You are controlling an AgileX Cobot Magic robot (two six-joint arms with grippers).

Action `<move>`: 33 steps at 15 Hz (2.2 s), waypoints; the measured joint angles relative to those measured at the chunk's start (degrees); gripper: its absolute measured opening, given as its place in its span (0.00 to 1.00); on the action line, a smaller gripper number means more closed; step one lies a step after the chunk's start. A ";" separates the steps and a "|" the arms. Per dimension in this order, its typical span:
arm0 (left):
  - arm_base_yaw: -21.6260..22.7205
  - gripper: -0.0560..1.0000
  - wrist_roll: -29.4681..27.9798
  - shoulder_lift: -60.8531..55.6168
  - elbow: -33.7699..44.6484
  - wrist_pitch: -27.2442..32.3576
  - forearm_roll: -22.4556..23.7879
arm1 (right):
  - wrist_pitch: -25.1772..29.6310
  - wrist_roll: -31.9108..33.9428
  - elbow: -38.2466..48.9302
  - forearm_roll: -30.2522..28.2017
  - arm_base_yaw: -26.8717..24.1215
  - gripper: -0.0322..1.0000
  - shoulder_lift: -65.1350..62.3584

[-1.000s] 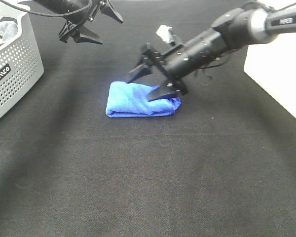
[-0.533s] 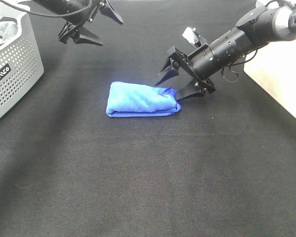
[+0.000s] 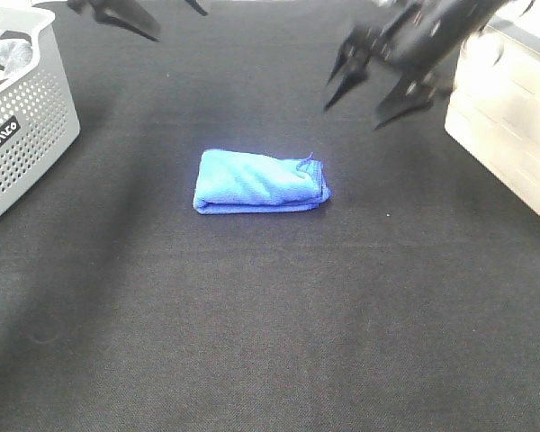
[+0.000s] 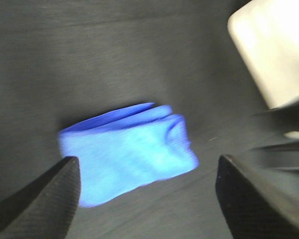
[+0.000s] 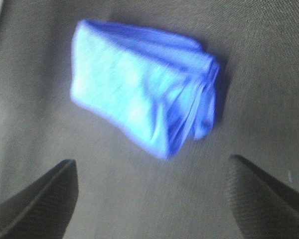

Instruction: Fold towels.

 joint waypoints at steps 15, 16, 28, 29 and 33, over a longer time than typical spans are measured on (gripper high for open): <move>-3.55 0.73 -2.52 -68.12 64.00 0.40 17.88 | 5.96 8.82 29.85 -18.11 0.06 0.77 -55.06; -3.55 0.73 -2.52 -74.26 67.95 0.46 17.88 | 5.96 8.82 34.89 -18.85 0.06 0.77 -60.28; -3.55 0.73 7.45 -118.14 101.41 -6.19 17.88 | -2.58 9.05 70.19 -30.77 0.06 0.77 -111.84; -3.55 0.73 7.56 -118.14 102.33 -7.28 17.99 | -3.15 9.05 71.45 -30.77 0.06 0.77 -111.90; -3.55 0.73 7.62 -118.14 102.33 -8.37 19.48 | -2.98 9.05 72.71 -31.00 0.06 0.77 -111.78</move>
